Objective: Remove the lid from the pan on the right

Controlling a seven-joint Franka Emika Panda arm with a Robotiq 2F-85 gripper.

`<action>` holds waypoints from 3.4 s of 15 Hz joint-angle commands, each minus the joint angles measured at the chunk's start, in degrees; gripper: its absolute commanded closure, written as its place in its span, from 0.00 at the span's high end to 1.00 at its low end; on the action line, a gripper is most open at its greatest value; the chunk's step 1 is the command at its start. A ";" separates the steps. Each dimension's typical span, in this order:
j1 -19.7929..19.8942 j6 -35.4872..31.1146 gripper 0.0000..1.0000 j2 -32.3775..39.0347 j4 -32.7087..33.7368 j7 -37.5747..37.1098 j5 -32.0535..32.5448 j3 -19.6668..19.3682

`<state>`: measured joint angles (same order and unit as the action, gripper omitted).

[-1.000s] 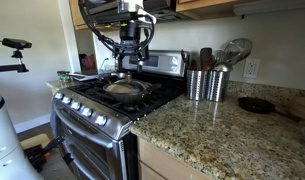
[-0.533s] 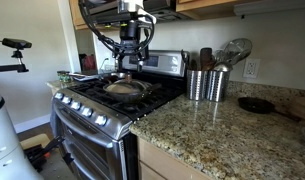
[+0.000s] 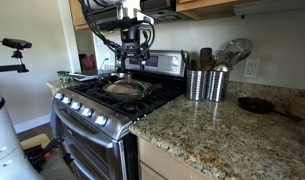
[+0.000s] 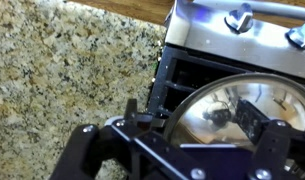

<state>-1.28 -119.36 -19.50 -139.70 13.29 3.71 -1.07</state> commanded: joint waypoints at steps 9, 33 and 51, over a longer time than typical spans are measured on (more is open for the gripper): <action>-3.73 -14.85 1.00 8.68 3.57 -2.81 -6.84 4.10; -5.01 -17.62 1.00 19.77 9.94 -8.26 -12.01 7.96; -5.04 -8.67 1.00 20.93 13.16 -14.86 -7.13 8.24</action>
<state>-5.84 -127.39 0.64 -127.14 1.37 -5.43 7.29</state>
